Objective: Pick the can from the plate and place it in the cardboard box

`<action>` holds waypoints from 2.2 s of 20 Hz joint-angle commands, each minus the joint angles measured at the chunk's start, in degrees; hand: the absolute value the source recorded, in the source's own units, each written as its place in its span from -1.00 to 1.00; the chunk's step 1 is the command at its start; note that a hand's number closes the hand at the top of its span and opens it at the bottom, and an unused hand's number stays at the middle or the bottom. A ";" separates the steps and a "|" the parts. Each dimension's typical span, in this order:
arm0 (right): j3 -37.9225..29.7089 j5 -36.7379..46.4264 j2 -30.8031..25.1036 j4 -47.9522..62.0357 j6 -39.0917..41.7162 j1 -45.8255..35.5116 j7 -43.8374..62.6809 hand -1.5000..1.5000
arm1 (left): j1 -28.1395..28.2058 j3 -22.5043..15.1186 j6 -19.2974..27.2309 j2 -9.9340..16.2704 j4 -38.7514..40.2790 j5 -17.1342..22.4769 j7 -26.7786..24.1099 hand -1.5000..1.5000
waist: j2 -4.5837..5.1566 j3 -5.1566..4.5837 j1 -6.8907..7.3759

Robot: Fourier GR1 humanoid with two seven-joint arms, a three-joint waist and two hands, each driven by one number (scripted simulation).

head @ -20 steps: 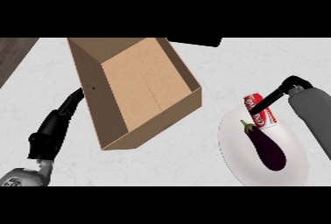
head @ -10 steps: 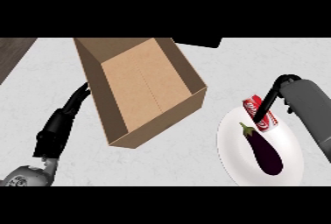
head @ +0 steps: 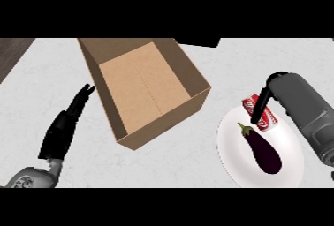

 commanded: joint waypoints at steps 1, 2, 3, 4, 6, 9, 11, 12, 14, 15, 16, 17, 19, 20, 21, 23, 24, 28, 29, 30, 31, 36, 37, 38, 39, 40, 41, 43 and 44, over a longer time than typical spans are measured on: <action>-0.56 -0.95 4.66 4.73 9.96 -2.41 14.12 -1.00 | 0.47 0.68 0.25 0.51 1.31 -0.29 0.51 0.00 | 0.29 0.76 -0.76; -0.92 -1.16 4.84 4.79 9.75 -2.92 14.63 -1.00 | -0.06 0.34 0.36 -0.24 0.58 -0.19 0.53 0.00 | 0.53 0.79 -0.50; -1.27 -1.41 4.56 4.83 10.75 -3.08 15.40 -1.00 | -0.04 -1.08 1.08 -1.40 0.47 -1.09 1.07 0.00 | 0.56 0.80 -0.94; -0.74 -0.76 4.67 4.87 10.92 -2.62 15.06 -1.00 | 0.04 -0.22 1.49 -1.26 2.37 -1.27 0.46 0.00 | 0.51 0.78 -1.88; -0.89 -0.73 4.91 4.91 11.44 -3.31 16.80 -1.00 | -0.70 0.23 1.97 -1.05 1.06 -1.45 1.27 0.00 | 0.28 0.81 -1.81; -1.48 -1.06 6.33 4.96 11.77 -3.49 17.46 -1.00 | 0.71 0.58 1.06 -0.77 2.64 -0.96 0.29 0.00 | 0.11 0.77 -2.61; -1.90 -1.29 4.62 4.98 13.24 -4.00 18.09 -1.00 | 0.11 0.39 1.60 -1.69 3.57 -1.40 0.02 0.00 | 0.32 0.78 -3.04; -2.48 -1.80 5.47 4.98 12.71 -4.41 18.49 -1.00 | -0.94 1.69 0.63 -0.14 2.12 -0.35 2.00 0.00 | 0.20 0.85 -2.57; -2.45 -1.59 6.54 4.98 11.51 -3.81 19.63 -1.00 | 1.03 0.94 1.56 -1.33 3.46 -1.32 -0.30 0.00 | -0.03 0.77 -3.07; -2.39 -1.43 6.39 4.98 12.09 -3.87 19.65 -1.00 | 0.60 0.99 0.33 -0.72 2.05 -0.33 1.68 0.00 | -0.29 0.83 -3.34; -3.25 -2.21 6.10 4.98 11.92 -4.45 20.27 -1.00 | 1.15 0.80 1.94 -1.04 1.19 -1.52 1.37 0.00 | -0.18 0.85 -2.69; -2.58 -1.44 7.63 4.98 11.02 -3.16 19.66 -1.00 | 0.22 1.44 1.61 -1.04 2.58 -1.30 1.06 0.00 | -0.16 0.83 -3.44; -3.31 -2.00 7.17 4.98 11.17 -4.49 21.06 -1.00 | 0.83 1.33 0.73 -0.97 2.75 -0.98 0.13 0.00 | 0.13 0.79 -2.76; -2.92 -1.49 6.08 4.98 12.43 -5.21 21.14 -1.00 | -0.15 2.53 0.79 -0.72 4.42 -0.83 -0.10 0.00 | 0.00 0.78 -3.58; -3.49 -1.97 6.93 4.98 12.46 -5.51 22.28 -1.00 | 0.43 2.90 0.53 0.38 2.66 -0.68 1.02 0.00 | -0.57 0.80 -3.78; -3.43 -1.72 7.63 4.98 11.19 -3.48 20.74 -1.00 | 0.46 1.97 0.93 -0.55 1.79 -1.09 1.91 0.00 | -0.35 0.88 -3.70; -3.87 -2.10 6.28 4.98 12.19 -5.03 22.33 -1.00 | 0.30 1.46 1.74 -1.50 2.73 -2.00 0.74 0.00 | -0.12 0.81 -3.55; -3.96 -1.75 9.20 4.98 9.73 -4.24 22.38 -1.00 | 0.92 1.33 2.35 -3.17 4.61 -2.32 -0.62 0.00 | -0.32 0.76 -4.36; -4.14 -1.82 7.56 4.98 10.73 -3.68 21.88 -1.00 | -0.08 1.72 2.57 -2.79 2.69 -2.12 1.74 0.00 | -0.38 0.87 -4.30; -4.27 -1.86 7.76 4.98 11.72 -4.71 22.39 -1.00 | 1.36 1.73 1.03 -1.28 2.95 -1.96 1.26 0.00 | -0.40 0.85 -3.88; -4.43 -1.94 7.01 4.98 11.61 -3.41 21.82 -1.00 | -0.16 3.31 -0.11 -0.11 3.18 -0.83 1.83 0.00 | -0.07 0.87 -3.71; -4.38 -1.37 8.67 4.98 12.47 -2.67 22.41 -1.00 | -0.23 3.00 0.56 -1.67 3.59 -1.33 1.22 0.00 | -0.20 0.85 -4.19; -4.52 -1.40 8.87 4.98 11.92 -2.40 22.08 -1.00 | 0.45 2.70 1.07 -1.80 3.89 -2.05 0.97 0.00 | -0.31 0.86 -4.26; -4.50 -1.31 9.29 4.98 12.25 -1.05 22.38 -1.00 | 2.93 2.19 1.20 -2.21 2.79 -1.83 -0.20 0.00 | -0.34 0.83 -3.63; -5.24 -1.95 9.03 4.98 12.24 -2.24 22.43 -1.00 | 2.15 1.38 1.56 -2.41 2.96 -2.98 0.43 0.00 | -0.28 0.82 -3.77; -5.08 -1.68 10.26 4.98 11.59 -2.01 22.43 -1.00 | 0.40 2.76 1.14 -2.54 4.22 -1.88 0.79 0.00 | -0.34 0.76 -4.41; -5.87 -2.32 9.02 4.98 11.00 -1.78 22.44 -1.00 | 1.81 2.75 0.90 -1.76 2.82 -2.08 0.73 0.00 | -0.66 0.83 -4.51; -5.93 -2.15 9.60 4.97 9.76 -0.87 22.45 1.00 | 2.98 4.27 -0.57 -0.21 3.18 -1.00 -0.51 0.00 | -0.79 0.82 -4.58; -5.93 -2.01 9.34 4.96 10.61 -1.83 22.46 1.00 | 1.25 3.21 1.09 -1.59 1.97 -2.10 2.33 0.00 | -0.88 0.86 -4.94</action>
